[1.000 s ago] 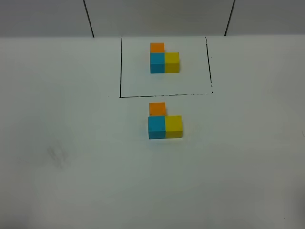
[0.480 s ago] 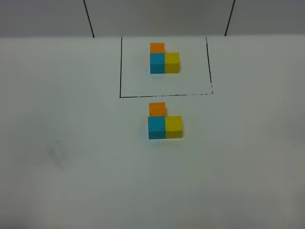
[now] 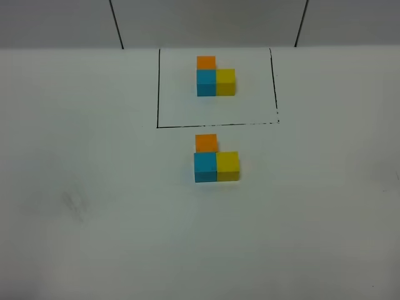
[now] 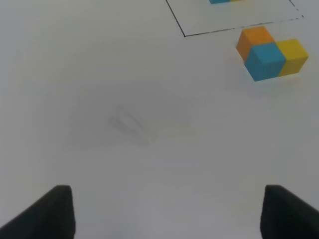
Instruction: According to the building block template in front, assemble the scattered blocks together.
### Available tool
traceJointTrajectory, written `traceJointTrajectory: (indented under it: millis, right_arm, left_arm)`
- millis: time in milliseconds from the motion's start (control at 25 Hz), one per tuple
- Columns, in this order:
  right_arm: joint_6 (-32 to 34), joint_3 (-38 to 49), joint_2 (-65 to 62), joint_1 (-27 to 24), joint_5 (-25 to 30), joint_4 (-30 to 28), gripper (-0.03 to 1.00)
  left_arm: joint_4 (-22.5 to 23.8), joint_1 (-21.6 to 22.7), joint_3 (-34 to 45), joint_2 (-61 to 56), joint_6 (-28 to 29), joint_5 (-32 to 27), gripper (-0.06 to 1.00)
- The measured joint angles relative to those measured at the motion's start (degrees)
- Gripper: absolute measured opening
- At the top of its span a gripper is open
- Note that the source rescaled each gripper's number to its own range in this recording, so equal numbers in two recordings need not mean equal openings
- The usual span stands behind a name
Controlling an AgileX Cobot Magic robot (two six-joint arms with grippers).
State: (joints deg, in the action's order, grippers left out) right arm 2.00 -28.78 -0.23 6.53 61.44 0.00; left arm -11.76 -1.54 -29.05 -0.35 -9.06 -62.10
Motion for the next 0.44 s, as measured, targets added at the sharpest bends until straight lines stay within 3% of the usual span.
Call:
traceJointTrajectory:
  millis: [440]
  right_arm:
    - [0.12,0.0,0.0,0.0,-0.05,0.0,0.86]
  left_arm:
    - [0.0,0.0,0.0,0.0,-0.1,0.0,0.65]
